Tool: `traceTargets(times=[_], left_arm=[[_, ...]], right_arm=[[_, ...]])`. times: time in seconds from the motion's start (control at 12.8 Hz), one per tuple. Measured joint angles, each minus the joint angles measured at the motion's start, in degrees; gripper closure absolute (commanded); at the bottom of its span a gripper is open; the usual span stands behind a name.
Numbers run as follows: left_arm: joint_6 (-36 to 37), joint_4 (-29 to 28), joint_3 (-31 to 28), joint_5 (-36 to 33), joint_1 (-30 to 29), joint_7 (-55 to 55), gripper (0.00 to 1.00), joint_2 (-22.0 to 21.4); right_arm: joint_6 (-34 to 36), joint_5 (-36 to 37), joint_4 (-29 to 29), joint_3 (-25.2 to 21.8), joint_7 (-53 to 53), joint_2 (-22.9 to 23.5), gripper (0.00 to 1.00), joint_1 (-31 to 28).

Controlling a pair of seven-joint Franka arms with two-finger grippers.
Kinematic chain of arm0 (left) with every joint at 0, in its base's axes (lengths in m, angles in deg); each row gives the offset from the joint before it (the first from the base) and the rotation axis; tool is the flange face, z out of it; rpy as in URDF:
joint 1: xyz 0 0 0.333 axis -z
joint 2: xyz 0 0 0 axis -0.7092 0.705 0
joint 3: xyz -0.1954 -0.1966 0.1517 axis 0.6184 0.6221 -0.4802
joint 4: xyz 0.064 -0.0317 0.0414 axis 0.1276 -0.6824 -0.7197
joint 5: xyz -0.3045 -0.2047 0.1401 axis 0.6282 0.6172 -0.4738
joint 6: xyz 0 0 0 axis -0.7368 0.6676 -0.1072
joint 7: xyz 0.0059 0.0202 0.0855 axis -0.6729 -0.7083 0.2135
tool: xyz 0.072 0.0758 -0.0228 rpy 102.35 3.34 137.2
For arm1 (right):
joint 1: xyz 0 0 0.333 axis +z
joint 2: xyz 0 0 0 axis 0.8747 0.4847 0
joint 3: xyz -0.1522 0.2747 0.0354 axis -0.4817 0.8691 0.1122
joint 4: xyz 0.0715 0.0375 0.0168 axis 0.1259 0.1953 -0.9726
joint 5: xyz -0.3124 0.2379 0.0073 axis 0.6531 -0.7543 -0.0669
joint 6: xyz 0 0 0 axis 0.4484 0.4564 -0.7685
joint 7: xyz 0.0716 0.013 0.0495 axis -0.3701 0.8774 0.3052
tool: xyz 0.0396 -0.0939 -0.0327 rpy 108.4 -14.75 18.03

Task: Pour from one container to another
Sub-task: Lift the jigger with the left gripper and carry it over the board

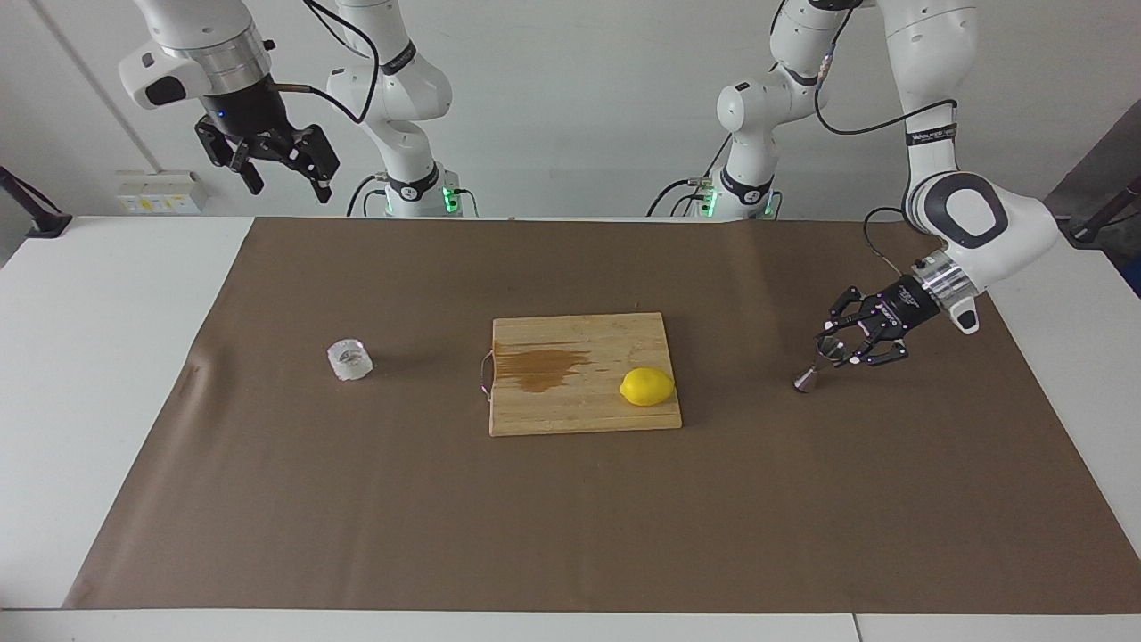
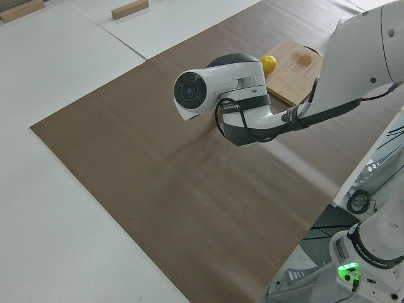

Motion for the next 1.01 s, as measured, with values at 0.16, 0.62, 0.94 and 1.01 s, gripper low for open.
traceTargets(times=[0.16,0.62,0.94,1.01], left_arm=[[1.95,3.56,0.57,0.01,1.06,2.59,1.0,-0.31],[2.39,11.53,1.39,0.01,11.38,19.38,1.0,-2.09],[1.1,12.04,1.67,0.44,18.21,24.24,1.0,-1.97],[0.01,12.04,1.73,1.31,19.81,24.5,1.0,-1.91]], right_arm=[[0.0,0.0,0.0,0.0,0.0,0.0,0.0,0.0],[0.0,0.0,0.0,0.0,0.0,0.0,0.0,0.0],[0.0,0.0,0.0,0.0,0.0,0.0,0.0,0.0],[0.0,0.0,0.0,0.0,0.0,0.0,0.0,0.0]])
